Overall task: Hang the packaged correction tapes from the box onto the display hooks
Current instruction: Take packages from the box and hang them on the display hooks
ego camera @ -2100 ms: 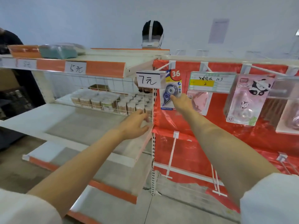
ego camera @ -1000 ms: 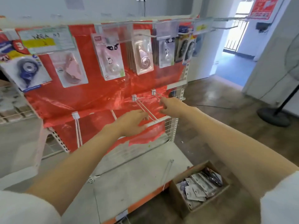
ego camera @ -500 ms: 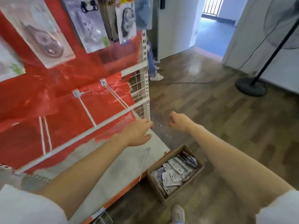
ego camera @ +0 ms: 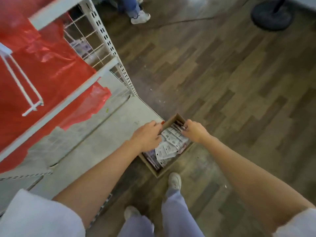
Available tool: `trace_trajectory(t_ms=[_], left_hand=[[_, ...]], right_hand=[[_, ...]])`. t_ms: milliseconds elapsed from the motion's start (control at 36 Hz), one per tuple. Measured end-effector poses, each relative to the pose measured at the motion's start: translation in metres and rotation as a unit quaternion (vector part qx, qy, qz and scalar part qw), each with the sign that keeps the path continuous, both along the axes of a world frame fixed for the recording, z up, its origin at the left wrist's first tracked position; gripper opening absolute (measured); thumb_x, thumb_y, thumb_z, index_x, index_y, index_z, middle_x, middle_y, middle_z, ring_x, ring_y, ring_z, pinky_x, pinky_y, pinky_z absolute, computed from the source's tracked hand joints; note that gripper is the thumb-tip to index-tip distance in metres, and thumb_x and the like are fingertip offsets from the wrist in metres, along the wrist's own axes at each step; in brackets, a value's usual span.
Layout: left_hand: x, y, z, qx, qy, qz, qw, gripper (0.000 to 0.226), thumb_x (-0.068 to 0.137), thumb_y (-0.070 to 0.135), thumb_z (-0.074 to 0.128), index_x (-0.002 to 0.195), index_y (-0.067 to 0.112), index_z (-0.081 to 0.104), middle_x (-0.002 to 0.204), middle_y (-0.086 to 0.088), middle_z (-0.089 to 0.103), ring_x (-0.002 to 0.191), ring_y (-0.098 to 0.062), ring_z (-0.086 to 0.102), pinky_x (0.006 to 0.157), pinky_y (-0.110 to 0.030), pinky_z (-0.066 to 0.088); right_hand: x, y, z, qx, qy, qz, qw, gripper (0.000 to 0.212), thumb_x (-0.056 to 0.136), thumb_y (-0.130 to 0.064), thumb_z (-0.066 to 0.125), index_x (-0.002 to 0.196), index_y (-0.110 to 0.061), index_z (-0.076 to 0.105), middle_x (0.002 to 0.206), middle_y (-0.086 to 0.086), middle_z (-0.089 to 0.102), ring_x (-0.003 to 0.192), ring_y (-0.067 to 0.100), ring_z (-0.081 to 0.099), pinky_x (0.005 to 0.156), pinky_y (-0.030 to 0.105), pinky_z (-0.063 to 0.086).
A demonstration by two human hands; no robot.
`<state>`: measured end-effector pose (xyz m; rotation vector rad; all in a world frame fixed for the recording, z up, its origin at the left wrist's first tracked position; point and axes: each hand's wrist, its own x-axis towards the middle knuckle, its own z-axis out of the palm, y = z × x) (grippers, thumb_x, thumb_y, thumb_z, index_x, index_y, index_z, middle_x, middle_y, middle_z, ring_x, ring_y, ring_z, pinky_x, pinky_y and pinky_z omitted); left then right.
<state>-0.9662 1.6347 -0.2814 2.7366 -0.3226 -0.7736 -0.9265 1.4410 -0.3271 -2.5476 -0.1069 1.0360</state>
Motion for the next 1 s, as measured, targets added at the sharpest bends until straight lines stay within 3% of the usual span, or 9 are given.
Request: trace_trajectory(t_ms=[111,194,333,444,611,778,861,1000], left_hand=[[0.003,-0.006,-0.033,-0.001,0.01,0.0,1.0,0.029,0.095,0.021,0.046,0.121,0.012,0.051,0.125,-0.006,0.047,0.108,-0.024,0.052,0.081,-0.031,0.043],[0.005,-0.006,-0.069,-0.009,0.018,0.005,1.0,0.025,0.094,0.022,0.048,0.116,0.013,0.053,0.118,-0.006,0.051,0.103,-0.024,0.054,0.073,-0.027,0.038],[0.011,-0.01,-0.168,-0.002,0.053,-0.009,0.999,0.03,0.093,0.024,0.047,0.122,0.014,0.05,0.124,-0.005,0.052,0.11,-0.023,0.054,0.089,-0.034,0.047],[0.021,-0.014,-0.258,0.008,0.093,-0.006,0.996,0.04,0.096,0.025,0.046,0.134,0.011,0.044,0.133,-0.006,0.049,0.12,-0.022,0.049,0.099,-0.035,0.043],[0.038,-0.023,-0.394,-0.001,0.165,0.078,0.983,0.04,0.096,0.028,0.048,0.129,0.005,0.047,0.129,-0.013,0.052,0.116,-0.029,0.052,0.094,-0.041,0.046],[0.062,-0.039,-0.484,-0.052,0.195,0.193,0.96,0.03,0.097,0.026,0.05,0.106,-0.003,0.054,0.111,-0.029,0.057,0.1,-0.041,0.057,0.072,-0.039,0.046],[0.076,-0.051,-0.511,-0.055,0.206,0.247,0.945,0.049,0.097,0.037,0.048,0.125,-0.002,0.047,0.117,-0.019,0.058,0.107,-0.035,0.057,0.08,-0.035,0.045],[0.09,-0.074,-0.54,-0.125,0.24,0.391,0.88,0.061,0.089,0.052,0.056,0.127,0.004,0.053,0.128,-0.012,0.057,0.115,-0.031,0.055,0.096,-0.037,0.046]], right_hand=[[-0.007,-0.015,-0.036,-0.015,0.046,-0.026,0.999,0.037,0.098,-0.025,0.048,0.128,-0.004,0.043,0.129,0.016,0.051,0.116,0.033,0.05,0.089,0.035,0.041],[-0.011,-0.013,-0.071,-0.017,0.072,-0.043,0.996,0.039,0.097,-0.023,0.049,0.13,-0.002,0.042,0.127,0.017,0.053,0.117,0.033,0.052,0.09,0.035,0.042],[-0.007,-0.006,-0.155,-0.018,0.09,-0.042,0.995,0.024,0.095,-0.016,0.048,0.115,-0.004,0.048,0.125,0.016,0.05,0.116,0.031,0.05,0.083,0.03,0.039],[-0.004,-0.003,-0.233,-0.025,0.086,-0.062,0.994,0.041,0.094,-0.017,0.051,0.132,-0.004,0.043,0.135,0.016,0.045,0.122,0.032,0.048,0.093,0.034,0.041],[0.003,-0.007,-0.341,-0.067,0.077,-0.055,0.993,0.046,0.096,-0.019,0.049,0.139,-0.005,0.04,0.14,0.011,0.042,0.128,0.027,0.042,0.103,0.036,0.038],[0.006,-0.01,-0.417,-0.14,0.028,-0.003,0.99,0.06,0.092,-0.019,0.056,0.145,-0.008,0.031,0.146,0.012,0.037,0.135,0.028,0.035,0.109,0.038,0.03],[0.004,-0.008,-0.44,-0.166,0.019,0.022,0.986,0.065,0.092,-0.024,0.057,0.147,-0.008,0.027,0.149,0.01,0.035,0.139,0.027,0.031,0.114,0.038,0.023],[0.003,-0.006,-0.455,-0.189,0.015,0.078,0.979,0.055,0.092,-0.035,0.05,0.14,-0.012,0.038,0.142,0.007,0.045,0.134,0.025,0.037,0.113,0.042,0.019]])
